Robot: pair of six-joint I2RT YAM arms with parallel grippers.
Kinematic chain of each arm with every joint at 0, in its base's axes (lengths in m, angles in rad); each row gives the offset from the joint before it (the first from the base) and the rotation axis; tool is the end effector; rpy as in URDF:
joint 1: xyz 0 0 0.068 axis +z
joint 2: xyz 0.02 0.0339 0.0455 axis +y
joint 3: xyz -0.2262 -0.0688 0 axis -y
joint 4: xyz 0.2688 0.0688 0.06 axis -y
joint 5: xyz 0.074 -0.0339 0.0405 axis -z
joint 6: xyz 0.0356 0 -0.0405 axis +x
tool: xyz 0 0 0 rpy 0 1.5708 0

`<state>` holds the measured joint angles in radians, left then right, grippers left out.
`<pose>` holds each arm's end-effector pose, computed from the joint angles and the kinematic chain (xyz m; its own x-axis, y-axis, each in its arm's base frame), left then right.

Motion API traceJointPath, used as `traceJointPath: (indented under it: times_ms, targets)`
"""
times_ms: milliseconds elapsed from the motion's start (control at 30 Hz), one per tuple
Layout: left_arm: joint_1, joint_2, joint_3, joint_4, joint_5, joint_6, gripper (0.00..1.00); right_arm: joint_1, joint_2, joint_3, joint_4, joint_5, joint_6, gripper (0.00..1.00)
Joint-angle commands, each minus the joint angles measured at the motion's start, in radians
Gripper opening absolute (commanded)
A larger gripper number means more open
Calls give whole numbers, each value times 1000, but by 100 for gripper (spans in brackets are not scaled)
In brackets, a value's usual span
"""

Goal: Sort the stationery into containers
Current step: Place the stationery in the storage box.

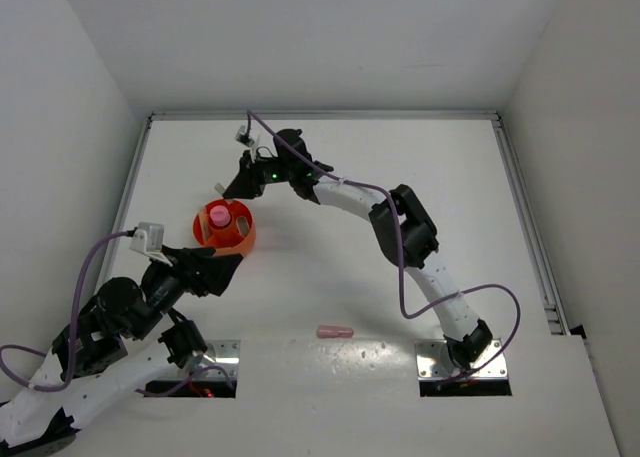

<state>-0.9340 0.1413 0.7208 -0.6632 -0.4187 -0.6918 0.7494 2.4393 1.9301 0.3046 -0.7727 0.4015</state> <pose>0.0677 -0.0672 0.3339 -0.3532 -0.5026 -0.7891 0.3484 0.7121 -0.6095 0.3887 0.3956 0.1608 -0.5231 -0.1045 -0.8458 -0.8514 0.1080 0.5132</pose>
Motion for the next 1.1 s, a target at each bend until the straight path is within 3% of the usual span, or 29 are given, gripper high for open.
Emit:
traceJointPath:
  times_ms: [0, 533, 1067]
  targets:
    - [15, 11, 0, 36, 6, 12, 92, -1, 9, 35, 110, -42, 19, 0]
    - [15, 1, 0, 36, 6, 12, 92, 8, 58, 55, 119, 38, 28, 2]
    - [15, 1, 0, 36, 6, 12, 92, 17, 67, 55, 24, 67, -76, 21]
